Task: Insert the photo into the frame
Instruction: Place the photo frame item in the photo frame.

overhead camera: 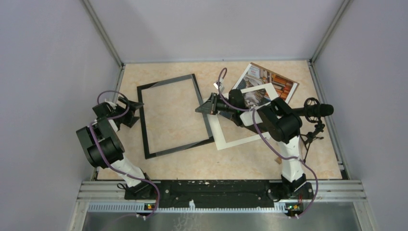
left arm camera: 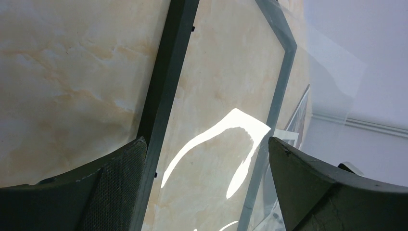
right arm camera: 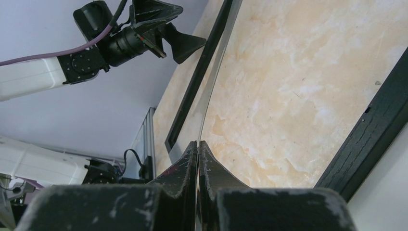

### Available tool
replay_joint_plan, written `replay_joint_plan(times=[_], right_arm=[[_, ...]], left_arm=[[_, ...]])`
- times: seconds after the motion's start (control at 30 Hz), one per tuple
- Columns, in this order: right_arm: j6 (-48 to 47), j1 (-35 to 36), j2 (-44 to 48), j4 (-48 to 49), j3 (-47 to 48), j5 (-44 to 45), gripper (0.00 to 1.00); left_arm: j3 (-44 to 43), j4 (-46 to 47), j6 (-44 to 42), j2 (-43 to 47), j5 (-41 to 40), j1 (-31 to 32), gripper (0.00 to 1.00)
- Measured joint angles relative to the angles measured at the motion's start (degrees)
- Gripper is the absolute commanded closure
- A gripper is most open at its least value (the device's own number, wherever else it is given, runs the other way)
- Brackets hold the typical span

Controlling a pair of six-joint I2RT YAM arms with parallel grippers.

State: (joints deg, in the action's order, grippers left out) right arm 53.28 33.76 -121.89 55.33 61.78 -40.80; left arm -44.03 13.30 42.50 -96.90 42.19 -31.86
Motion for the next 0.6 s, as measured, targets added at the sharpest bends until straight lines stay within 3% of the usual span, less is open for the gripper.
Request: replay_joint_plan(times=[0.6], right_arm=[[0.9, 0.5, -0.4, -0.5, 3.5, -0.8, 1.0]], left_arm=[[0.0, 0.0, 0.0, 0.0, 0.0, 0.0, 0.01]])
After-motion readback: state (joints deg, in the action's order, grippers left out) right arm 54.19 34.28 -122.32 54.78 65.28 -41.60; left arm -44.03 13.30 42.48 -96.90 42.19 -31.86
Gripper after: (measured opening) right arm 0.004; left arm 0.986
